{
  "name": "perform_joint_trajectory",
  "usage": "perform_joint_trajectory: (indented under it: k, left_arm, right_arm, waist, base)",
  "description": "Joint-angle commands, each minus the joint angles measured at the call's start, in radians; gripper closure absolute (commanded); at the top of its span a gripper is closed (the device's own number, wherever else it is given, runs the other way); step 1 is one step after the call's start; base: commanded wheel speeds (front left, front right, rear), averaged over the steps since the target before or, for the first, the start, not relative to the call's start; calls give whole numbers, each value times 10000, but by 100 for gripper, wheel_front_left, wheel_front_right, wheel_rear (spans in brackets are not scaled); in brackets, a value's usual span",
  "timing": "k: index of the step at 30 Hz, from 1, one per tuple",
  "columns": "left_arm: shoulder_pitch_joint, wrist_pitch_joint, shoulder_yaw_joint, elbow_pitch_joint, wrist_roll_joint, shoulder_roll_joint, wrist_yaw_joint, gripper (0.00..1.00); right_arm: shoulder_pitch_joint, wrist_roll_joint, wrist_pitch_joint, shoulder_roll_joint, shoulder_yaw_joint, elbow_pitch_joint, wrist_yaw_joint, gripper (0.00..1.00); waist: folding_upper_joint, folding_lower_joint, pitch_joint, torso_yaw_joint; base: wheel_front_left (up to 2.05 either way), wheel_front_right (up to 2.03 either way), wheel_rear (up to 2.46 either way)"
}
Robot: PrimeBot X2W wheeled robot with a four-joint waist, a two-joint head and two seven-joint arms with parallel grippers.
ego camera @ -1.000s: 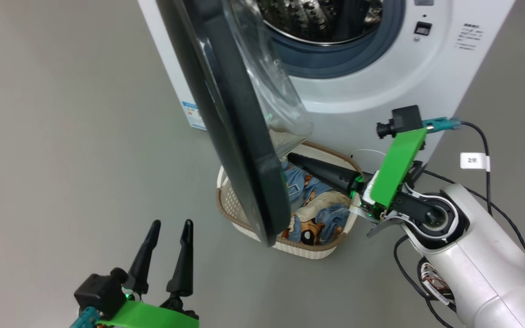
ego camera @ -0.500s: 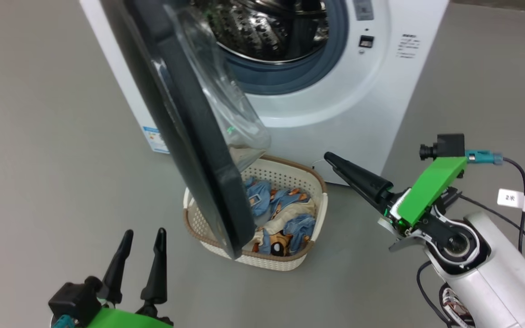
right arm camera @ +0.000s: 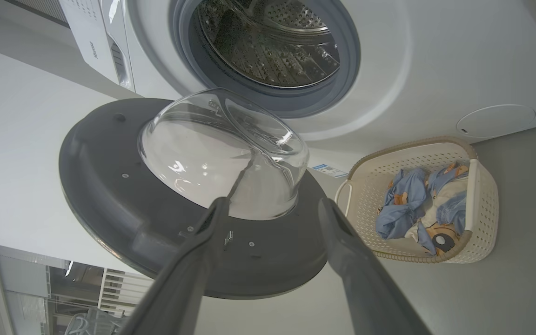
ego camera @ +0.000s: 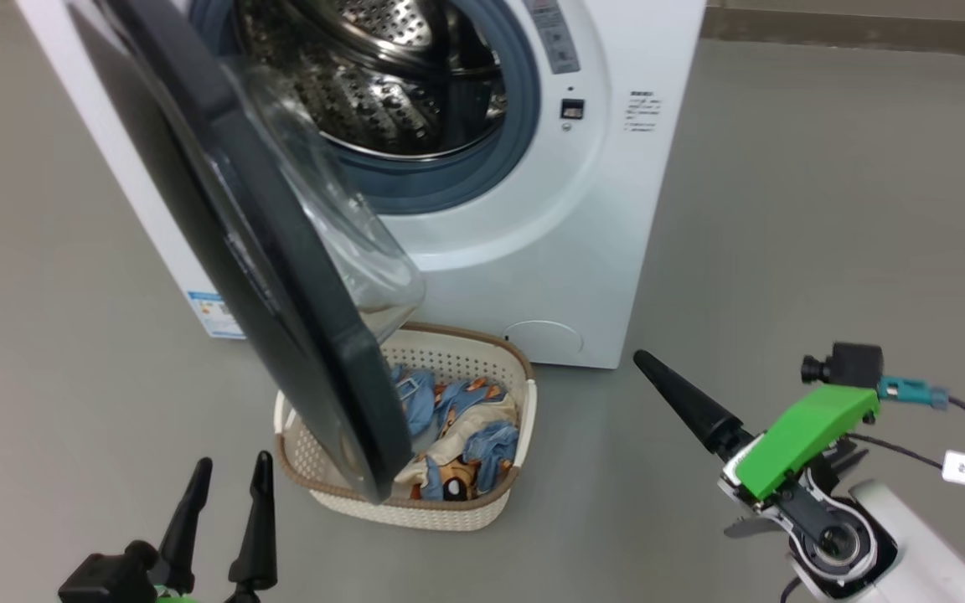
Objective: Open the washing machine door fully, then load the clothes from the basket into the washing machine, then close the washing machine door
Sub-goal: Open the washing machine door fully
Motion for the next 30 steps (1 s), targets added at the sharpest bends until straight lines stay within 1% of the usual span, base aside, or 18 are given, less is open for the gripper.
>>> perform_joint_trajectory:
  k: [1, 4, 5, 13, 16, 18, 20, 23, 28, 30]
  left_arm:
    - [-67, -63, 406, -218, 18, 179, 6, 0]
    - [33, -63, 491, -247, 30, 190, 6, 0]
    - [33, -63, 491, -247, 30, 190, 6, 0]
    - [216, -63, 619, -339, 63, 186, 6, 0]
    - [254, -63, 654, -355, 85, 184, 6, 0]
    - [271, -63, 686, -366, 100, 184, 6, 0]
    - [281, -63, 716, -377, 117, 181, 6, 0]
    - [274, -63, 729, -374, 138, 169, 6, 0]
    - [243, -63, 705, -363, 170, 168, 6, 0]
    - [238, -63, 701, -360, 177, 168, 6, 0]
  right_arm:
    - [169, -162, -501, -164, 195, -289, 58, 0]
    - [385, -382, -1370, -359, 429, -295, 58, 0]
    - [385, -382, -1370, -359, 429, -295, 58, 0]
    - [907, -751, -3780, -1103, 899, 72, 58, 0]
    - [1005, -1226, -4150, -1361, 1022, 274, 58, 0]
    - [1061, -1625, -4213, -1391, 795, 400, 58, 0]
    - [1146, -2522, -4222, -1343, 258, 421, 58, 0]
    - [1405, -3920, -4225, -1058, -518, 309, 58, 0]
    - [1818, -6121, -4227, -670, -1283, -42, 58, 0]
    - [1952, -6782, -4227, -491, -1595, -200, 58, 0]
  waist:
    - [0, 0, -223, -379]
    - [0, 0, -276, -575]
    - [0, 0, -276, -575]
    - [0, 0, -387, -841]
    - [0, 0, -405, -900]
    - [0, 0, -404, -947]
    - [0, 0, -394, -991]
    - [0, 0, -378, -1034]
    - [0, 0, -373, -1047]
    - [0, 0, -370, -1043]
  base:
    - [0, 0, 0]
    - [0, 0, 0]
    - [0, 0, 0]
    - [0, 0, 0]
    - [0, 0, 0]
    - [0, 0, 0]
    - [0, 0, 0]
    - [0, 0, 0]
    - [0, 0, 0]
    - [0, 0, 0]
